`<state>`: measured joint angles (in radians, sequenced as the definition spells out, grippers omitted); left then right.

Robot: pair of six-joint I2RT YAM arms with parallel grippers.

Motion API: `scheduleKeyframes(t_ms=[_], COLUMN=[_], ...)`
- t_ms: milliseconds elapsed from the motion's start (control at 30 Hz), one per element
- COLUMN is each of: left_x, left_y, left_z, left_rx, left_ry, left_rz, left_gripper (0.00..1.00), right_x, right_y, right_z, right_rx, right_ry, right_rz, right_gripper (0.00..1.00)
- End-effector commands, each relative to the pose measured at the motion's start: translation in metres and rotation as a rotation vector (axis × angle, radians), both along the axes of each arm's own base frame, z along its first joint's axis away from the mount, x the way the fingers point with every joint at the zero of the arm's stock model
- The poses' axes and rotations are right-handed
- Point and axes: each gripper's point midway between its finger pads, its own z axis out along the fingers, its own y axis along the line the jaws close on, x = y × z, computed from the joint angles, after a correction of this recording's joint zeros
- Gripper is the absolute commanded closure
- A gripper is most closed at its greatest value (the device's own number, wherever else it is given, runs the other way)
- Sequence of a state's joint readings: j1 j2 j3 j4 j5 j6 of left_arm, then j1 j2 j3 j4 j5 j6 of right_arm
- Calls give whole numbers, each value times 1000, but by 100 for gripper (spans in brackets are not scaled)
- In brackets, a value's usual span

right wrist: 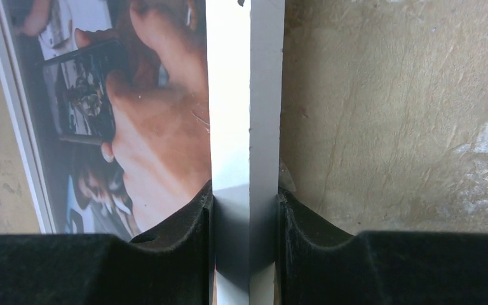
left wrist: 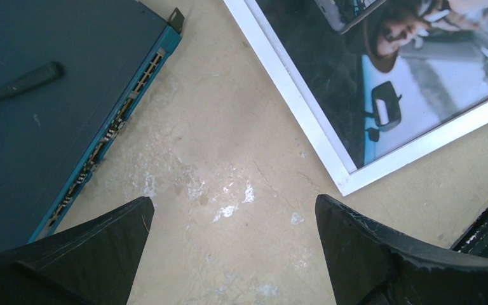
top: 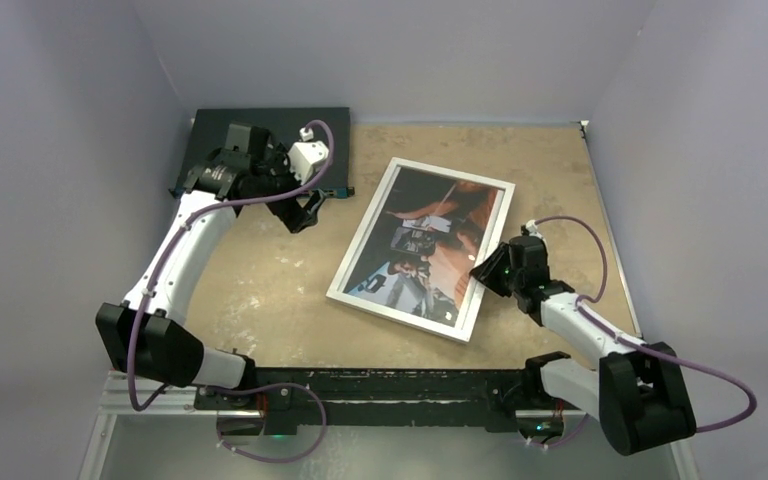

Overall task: Put the photo into the frame
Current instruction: Turn over the photo frame at the center of the board, then reset both arms

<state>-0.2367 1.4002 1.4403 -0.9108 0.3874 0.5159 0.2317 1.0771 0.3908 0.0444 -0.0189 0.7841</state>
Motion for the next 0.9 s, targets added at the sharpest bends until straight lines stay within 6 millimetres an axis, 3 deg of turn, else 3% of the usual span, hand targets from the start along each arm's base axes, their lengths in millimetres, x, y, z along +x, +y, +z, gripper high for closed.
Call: scheduleKeyframes(t_ms=[0, 200, 233, 267, 300, 433, 600, 733, 867], left_x=[-3, 8, 10, 11, 12, 15, 29, 69, 98], left_y=[1, 20, 24, 27, 30, 41, 56, 98, 118], left_z=[-19, -37, -40, -44, -49, -70, -100, -119, -112], left_rx=[-28, -63, -65, -68, -70, -90, -191, -217, -305], left_ry=[72, 72, 64, 67, 73, 110, 124, 5, -207], left_rz=[7, 91, 105, 117, 124, 161, 272, 575, 671], left_gripper=[2, 1, 0, 0, 0, 0, 0, 0, 0], right_x=[10, 15, 16, 17, 17, 29, 65, 83, 85], right_y=[2, 4, 2, 0, -1, -16, -48, -81, -107], right_z=[1, -1, 0, 2, 3, 21, 83, 136, 152], right_rx=[11, -14, -21, -30, -37, -104, -214, -327, -451], right_ry=[-38, -20, -23, -26, -28, -75, -307, -565, -705], right_rz=[-6, 27, 20, 13, 7, -55, -207, -351, -448], right_gripper=[91, 49, 38, 13, 3, 1, 1, 1, 1])
